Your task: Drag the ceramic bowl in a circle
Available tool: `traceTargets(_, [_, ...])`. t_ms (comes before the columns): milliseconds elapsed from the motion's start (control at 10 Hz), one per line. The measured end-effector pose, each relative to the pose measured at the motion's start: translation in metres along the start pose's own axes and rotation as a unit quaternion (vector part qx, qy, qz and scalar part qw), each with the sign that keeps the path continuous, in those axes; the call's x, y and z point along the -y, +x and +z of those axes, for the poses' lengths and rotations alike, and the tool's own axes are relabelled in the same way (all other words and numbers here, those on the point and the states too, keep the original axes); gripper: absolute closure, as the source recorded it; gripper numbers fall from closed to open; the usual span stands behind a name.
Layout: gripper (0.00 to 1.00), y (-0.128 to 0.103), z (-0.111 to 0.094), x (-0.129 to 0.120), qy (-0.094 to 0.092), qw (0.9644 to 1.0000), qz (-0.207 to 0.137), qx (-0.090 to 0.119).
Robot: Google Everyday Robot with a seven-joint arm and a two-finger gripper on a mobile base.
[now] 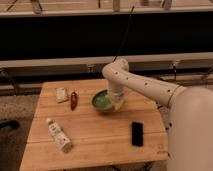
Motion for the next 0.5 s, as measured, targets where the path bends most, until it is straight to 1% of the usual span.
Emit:
traceTargets(300, [1.0, 0.0029, -0.0002, 0.0014, -0.013, 0.9998, 0.015, 0.0])
traceTargets(500, [1.0, 0.0036, -0.0008, -0.0003, -0.017, 0.9996, 0.021, -0.001])
